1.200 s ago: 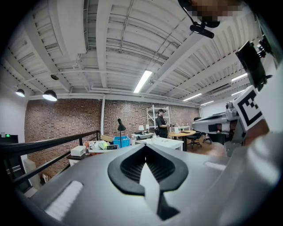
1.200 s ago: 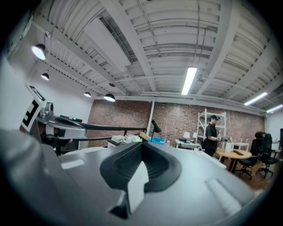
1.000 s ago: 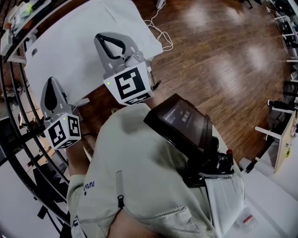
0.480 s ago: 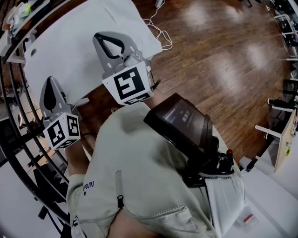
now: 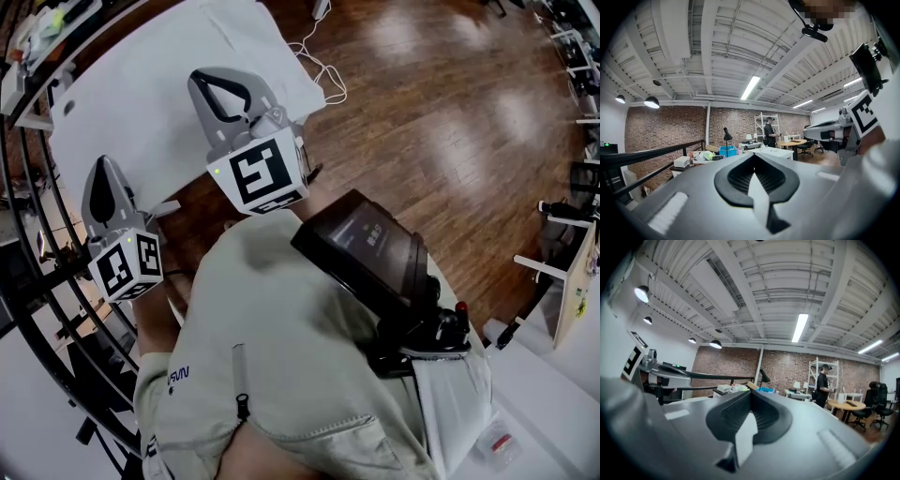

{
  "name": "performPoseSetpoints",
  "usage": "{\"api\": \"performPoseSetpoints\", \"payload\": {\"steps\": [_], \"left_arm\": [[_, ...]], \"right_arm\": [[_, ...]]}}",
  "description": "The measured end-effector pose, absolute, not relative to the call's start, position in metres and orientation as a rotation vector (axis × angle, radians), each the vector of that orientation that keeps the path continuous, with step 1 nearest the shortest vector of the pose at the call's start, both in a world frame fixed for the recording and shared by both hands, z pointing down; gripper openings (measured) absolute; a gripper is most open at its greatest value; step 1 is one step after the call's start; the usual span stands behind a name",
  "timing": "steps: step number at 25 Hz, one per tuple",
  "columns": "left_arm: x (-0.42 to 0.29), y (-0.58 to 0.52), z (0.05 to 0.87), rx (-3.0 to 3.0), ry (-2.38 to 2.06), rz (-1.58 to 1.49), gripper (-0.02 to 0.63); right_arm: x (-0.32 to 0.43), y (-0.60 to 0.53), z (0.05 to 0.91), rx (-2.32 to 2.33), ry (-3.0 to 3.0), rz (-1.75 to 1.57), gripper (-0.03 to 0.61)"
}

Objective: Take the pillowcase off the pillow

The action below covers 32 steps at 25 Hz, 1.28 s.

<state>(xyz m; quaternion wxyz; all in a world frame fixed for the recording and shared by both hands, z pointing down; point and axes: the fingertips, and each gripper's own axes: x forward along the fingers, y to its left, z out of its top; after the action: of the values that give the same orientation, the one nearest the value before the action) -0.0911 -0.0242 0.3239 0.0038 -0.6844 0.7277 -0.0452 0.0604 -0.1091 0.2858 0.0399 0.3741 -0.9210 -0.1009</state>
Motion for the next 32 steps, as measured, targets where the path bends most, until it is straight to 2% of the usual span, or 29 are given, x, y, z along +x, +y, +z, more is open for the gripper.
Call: {"api": "performPoseSetpoints", "payload": {"steps": [32], "left_arm": [[-0.0923,-0.0186,0.3234,-2.142,2.289,-0.17,0.006]], "right_arm": [[0.0564,-0.1037,0.2887,1.13,-2.84,-0.278,0.003]]}}
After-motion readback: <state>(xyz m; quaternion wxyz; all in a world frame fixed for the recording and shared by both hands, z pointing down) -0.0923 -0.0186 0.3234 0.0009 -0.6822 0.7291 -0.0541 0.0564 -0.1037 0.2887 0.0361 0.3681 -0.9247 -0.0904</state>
